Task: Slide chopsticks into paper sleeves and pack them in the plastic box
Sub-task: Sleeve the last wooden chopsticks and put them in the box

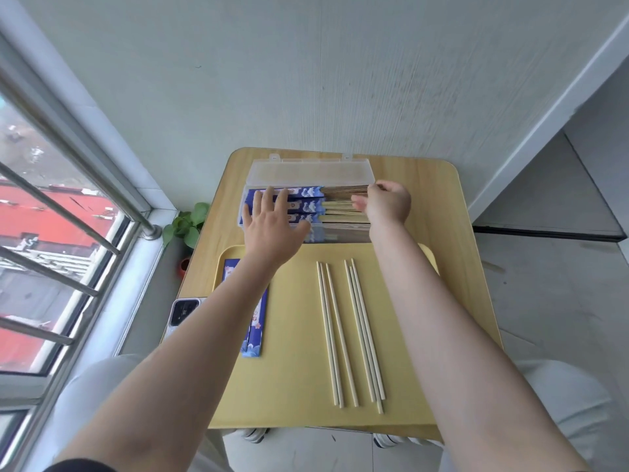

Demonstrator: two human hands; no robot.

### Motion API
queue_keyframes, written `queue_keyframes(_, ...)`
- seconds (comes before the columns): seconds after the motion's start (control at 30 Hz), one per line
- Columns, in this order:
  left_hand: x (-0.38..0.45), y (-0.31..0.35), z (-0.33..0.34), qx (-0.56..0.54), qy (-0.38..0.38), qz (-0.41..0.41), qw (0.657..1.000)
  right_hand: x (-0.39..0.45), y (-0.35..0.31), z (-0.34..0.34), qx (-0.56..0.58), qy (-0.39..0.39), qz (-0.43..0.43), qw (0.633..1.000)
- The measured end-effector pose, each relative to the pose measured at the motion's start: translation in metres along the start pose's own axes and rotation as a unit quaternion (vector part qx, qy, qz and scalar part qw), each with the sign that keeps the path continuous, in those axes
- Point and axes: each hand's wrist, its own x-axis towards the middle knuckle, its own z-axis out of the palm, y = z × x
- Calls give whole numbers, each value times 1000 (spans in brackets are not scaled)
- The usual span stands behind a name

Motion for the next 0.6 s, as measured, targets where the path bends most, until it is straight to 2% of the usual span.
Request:
queue_keyframes(0.07, 2, -1, 1, 10, 15, 5, 1000, 5, -1, -1, -116, 0, -63, 991)
queue_keyframes(0.13, 3, 1, 2, 27, 16, 6, 999, 6, 0, -3, -231, 10, -149, 961)
queue_keyframes(0.2, 4, 3, 2, 50, 13, 5, 999, 3, 2, -5, -346, -8, -237, 908)
queue_keyframes(0.3, 5, 5, 2, 76, 18, 3, 997, -3, 10, -4, -472, -81, -341, 809)
queue_keyframes(0.37, 3, 3, 4, 86, 14, -4, 996, -3, 19, 0, -530, -118, -360, 759)
queue_keyframes(0.43, -2, 1, 9, 89, -10, -8, 996, -5, 28, 3, -571, -134, -349, 731)
queue_keyframes(0.6, -6, -5, 15, 107, -29, 4, 994, -10, 35, 5, -603, -169, -312, 715)
